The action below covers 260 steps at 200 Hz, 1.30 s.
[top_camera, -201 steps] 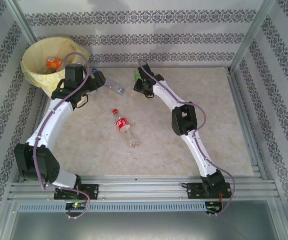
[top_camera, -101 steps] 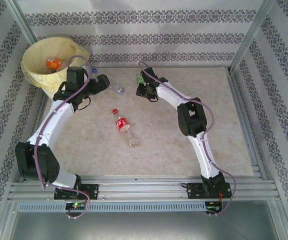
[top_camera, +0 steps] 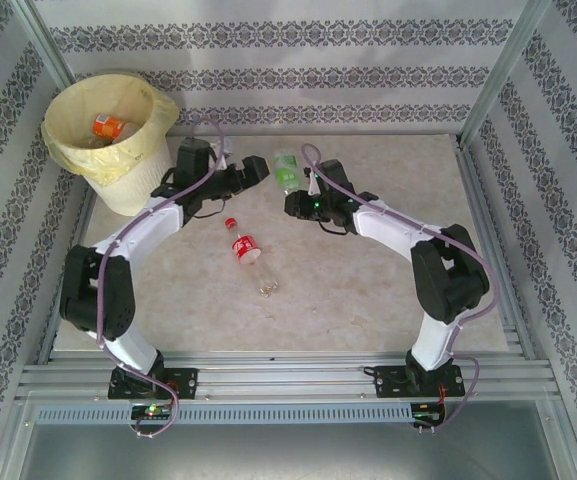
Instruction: Put the plastic bottles in the bin
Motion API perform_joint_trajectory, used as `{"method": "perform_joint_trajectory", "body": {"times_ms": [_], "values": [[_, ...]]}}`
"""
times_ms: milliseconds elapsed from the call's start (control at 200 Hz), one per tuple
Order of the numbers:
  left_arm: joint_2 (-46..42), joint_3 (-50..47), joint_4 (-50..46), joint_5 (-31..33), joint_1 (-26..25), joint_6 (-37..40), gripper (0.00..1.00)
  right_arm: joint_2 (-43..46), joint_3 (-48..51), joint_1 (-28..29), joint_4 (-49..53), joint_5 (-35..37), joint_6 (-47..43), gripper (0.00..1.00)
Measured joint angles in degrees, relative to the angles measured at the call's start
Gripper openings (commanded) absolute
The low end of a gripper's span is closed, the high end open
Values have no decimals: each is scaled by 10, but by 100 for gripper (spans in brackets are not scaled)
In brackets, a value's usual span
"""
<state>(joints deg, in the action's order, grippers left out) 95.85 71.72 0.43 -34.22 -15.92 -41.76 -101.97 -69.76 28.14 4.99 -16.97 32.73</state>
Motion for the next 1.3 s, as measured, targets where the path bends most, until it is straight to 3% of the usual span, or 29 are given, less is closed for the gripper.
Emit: {"method": "perform_joint_trajectory", "body": {"times_ms": [235,535,590,719,809,979,1074,1099,1299], "values": [[58,17,30,14,-28,-35,100,75,72,0,-36,-42,0,29],[118,29,162,-28,-39,-94,100,93,92,1,-78,-98,0,30],[123,34,174,-34,-43,-98,94,94,94,2,-85,-106,0,30],[133,43,194,-44,-46,-114,69,94,102,1,-98,-116,0,31],[135,43,202,-47,-46,-121,64,94,106,1,-104,-119,1,42],[135,43,210,-48,-47,-128,61,103,119,-3,-121,-132,4,79],[135,44,206,-45,-47,-127,60,124,134,-9,-126,-139,0,88],[135,45,205,-44,-47,-127,60,132,139,-11,-127,-140,-1,97],[135,59,179,-30,-46,-120,58,195,166,-26,-127,-135,-16,98]]}}
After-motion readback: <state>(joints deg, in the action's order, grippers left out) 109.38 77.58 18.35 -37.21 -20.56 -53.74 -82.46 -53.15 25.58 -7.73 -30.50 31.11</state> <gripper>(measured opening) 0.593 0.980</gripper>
